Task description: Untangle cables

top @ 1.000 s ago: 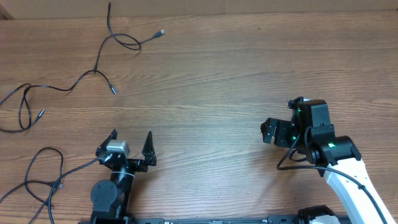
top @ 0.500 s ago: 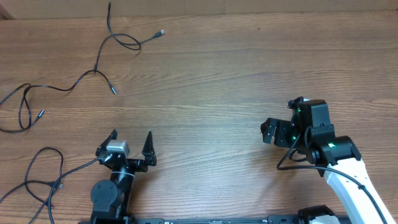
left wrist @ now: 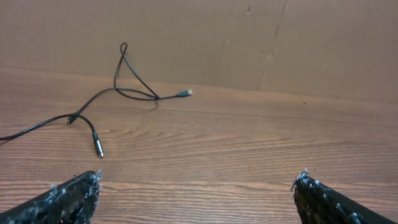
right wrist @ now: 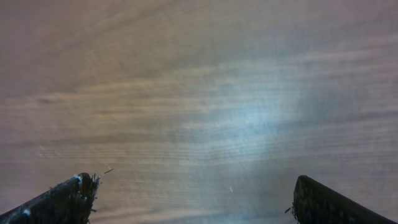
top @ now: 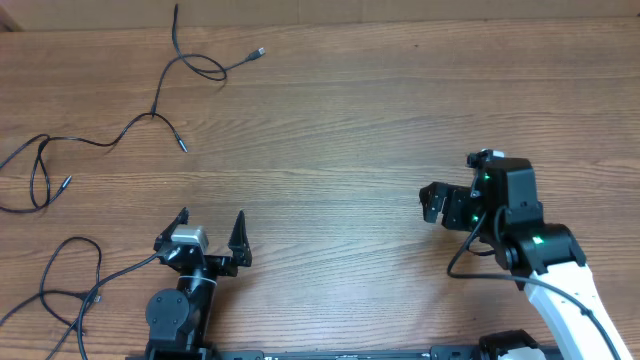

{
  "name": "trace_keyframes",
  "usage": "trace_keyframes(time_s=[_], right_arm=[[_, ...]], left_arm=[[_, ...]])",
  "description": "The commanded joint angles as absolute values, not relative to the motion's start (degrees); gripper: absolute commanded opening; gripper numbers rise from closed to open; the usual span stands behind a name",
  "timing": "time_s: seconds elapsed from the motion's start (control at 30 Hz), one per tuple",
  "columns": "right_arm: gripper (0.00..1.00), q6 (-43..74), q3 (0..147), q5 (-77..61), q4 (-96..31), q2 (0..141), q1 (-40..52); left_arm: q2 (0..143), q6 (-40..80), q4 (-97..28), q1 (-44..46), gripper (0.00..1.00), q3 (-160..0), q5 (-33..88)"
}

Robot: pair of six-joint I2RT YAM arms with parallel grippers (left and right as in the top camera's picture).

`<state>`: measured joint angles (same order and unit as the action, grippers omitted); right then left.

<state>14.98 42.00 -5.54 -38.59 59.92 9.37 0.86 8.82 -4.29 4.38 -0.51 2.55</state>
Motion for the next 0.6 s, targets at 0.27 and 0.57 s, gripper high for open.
trace_keyframes(time_s=[0.27, 0.57], right_arm=[[1.0, 14.98, 37.06, -5.3, -26.74, 49.45, 9.15], [1.0, 14.96, 31.51, -6.31, -11.97, 41.6, 9.15]], left_arm=[[0.25, 8.99, -4.45, 4.1, 1.0, -0.27, 1.93], [0.25, 8.99, -4.43, 4.1, 1.0, -0.27, 1.93]])
